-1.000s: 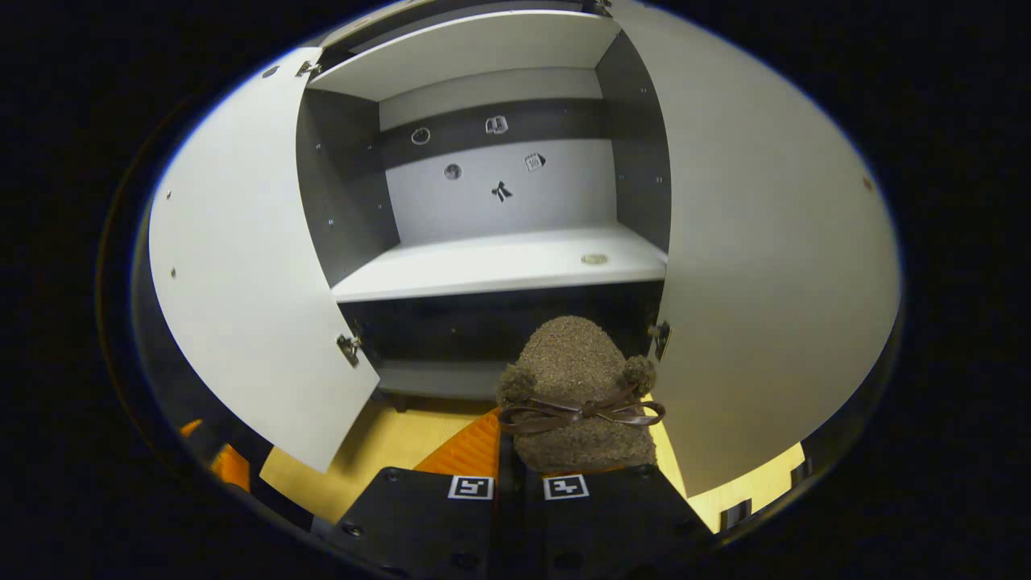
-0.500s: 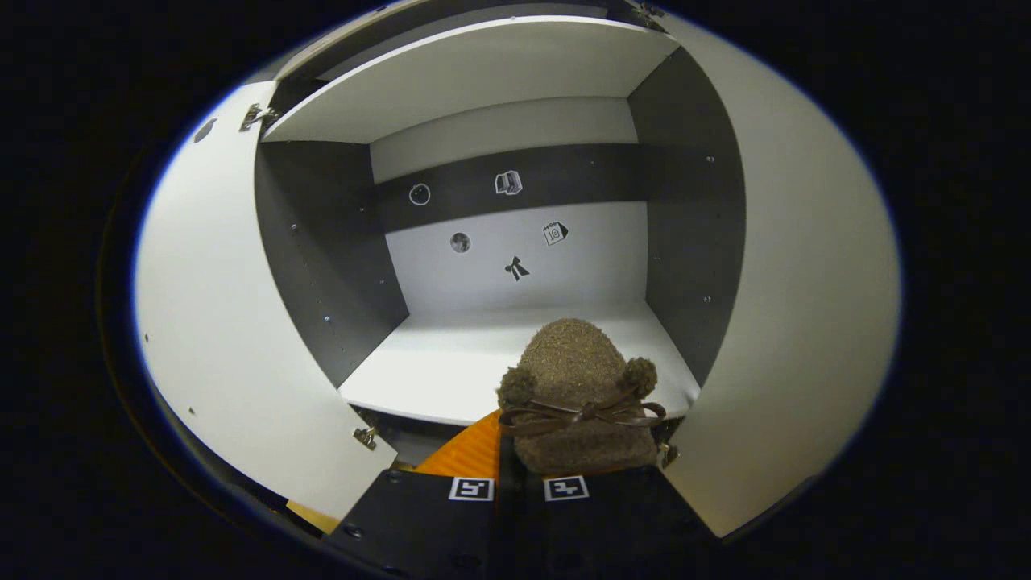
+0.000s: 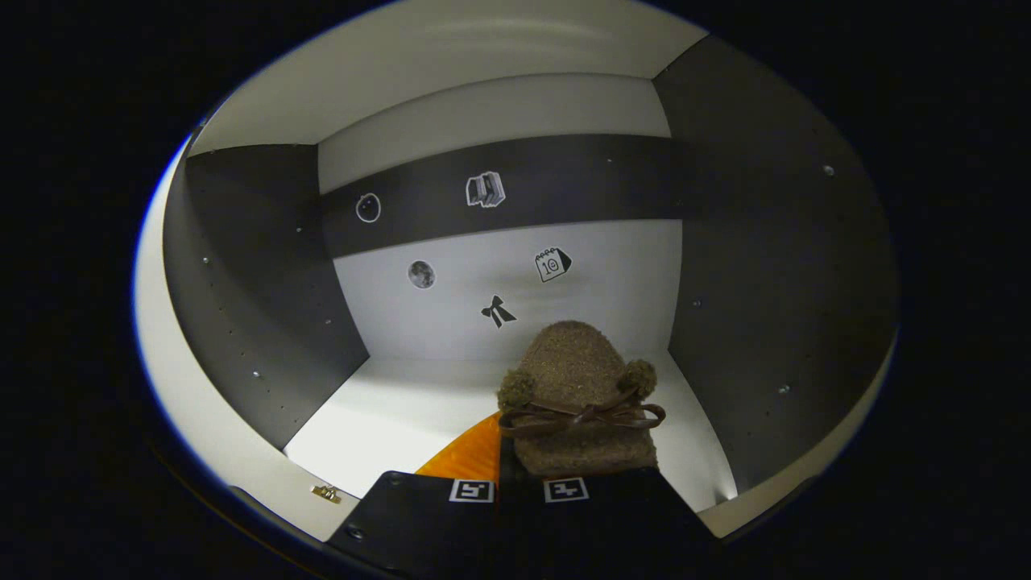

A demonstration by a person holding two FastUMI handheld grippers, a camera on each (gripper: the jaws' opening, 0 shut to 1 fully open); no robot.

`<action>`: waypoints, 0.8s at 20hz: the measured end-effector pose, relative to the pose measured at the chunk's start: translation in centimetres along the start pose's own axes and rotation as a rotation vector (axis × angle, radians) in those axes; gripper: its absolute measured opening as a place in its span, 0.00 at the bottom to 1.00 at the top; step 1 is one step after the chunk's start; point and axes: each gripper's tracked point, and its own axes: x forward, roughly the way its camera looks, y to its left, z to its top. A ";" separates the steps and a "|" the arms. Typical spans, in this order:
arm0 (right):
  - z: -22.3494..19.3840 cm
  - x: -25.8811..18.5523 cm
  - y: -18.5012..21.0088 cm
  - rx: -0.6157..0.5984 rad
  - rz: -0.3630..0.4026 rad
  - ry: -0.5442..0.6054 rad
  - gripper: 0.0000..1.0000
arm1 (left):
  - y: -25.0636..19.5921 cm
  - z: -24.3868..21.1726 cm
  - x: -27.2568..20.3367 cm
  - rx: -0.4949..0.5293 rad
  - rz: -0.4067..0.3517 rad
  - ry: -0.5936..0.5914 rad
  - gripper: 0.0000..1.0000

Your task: Grab one shoe with the right hand and put it into the shoe cabinet, grab the other shoe with the left hand and put it into the shoe cabinet; then close the right door with the right hand and the left door with the left hand.

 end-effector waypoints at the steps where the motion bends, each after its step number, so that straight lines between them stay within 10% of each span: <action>1: -0.2 0.9 0.0 0.005 0.003 0.010 0.08 | 0.0 -0.2 0.0 -0.002 0.007 0.005 0.95; 13: -3.3 6.8 -0.7 -0.018 -0.048 0.099 0.10 | 0.3 -1.9 -0.1 -0.030 0.071 0.061 0.95; 16: -3.2 5.9 0.5 0.017 -0.011 0.118 0.37 | 0.1 -1.9 0.1 -0.047 0.065 0.065 0.95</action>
